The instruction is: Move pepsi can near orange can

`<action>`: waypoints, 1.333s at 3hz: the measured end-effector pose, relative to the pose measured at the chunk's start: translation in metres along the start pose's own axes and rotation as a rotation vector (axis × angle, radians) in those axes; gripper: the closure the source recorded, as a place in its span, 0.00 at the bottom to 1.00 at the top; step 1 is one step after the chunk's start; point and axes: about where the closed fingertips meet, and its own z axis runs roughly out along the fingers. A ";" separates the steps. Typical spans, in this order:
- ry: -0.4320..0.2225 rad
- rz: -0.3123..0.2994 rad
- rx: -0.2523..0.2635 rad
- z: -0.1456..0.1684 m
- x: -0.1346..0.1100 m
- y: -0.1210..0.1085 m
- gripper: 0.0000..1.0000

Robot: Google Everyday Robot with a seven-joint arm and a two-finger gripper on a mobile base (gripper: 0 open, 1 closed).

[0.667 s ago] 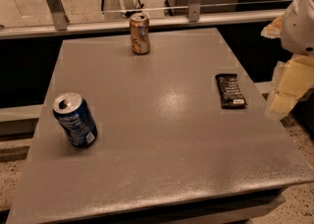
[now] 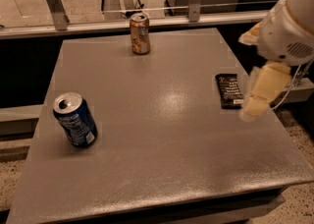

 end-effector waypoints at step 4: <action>-0.704 -0.108 -0.357 0.137 -0.235 0.064 0.00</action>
Offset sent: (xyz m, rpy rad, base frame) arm 0.0414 0.2456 -0.0792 0.5862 0.0937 0.3457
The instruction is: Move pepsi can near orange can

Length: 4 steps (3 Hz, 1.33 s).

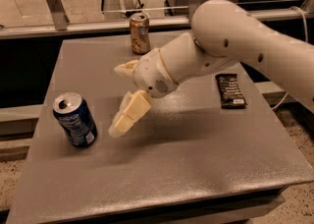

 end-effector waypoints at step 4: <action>-0.274 -0.026 -0.173 0.070 -0.053 0.058 0.41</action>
Offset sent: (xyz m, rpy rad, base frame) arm -0.0655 0.0925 0.0072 0.3002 0.1311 0.1967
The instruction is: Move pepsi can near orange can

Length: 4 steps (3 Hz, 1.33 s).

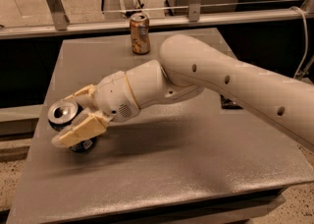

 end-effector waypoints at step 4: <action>0.021 -0.036 0.264 -0.103 -0.008 -0.029 1.00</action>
Offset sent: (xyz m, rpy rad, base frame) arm 0.1009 -0.1925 0.0789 -0.0452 -0.2442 -0.4630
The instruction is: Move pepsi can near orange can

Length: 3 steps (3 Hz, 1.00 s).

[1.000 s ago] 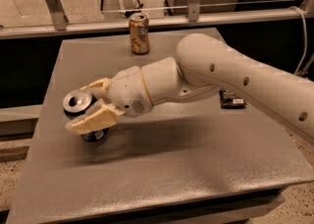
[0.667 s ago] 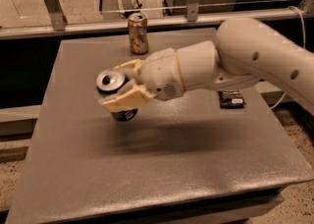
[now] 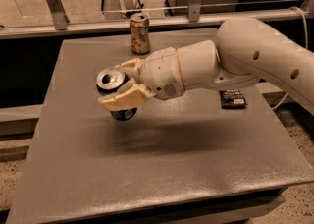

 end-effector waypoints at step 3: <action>0.007 -0.065 0.201 -0.063 0.014 -0.096 1.00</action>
Offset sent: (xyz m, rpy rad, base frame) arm 0.1058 -0.0823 0.0293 0.0211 -0.1956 -0.2063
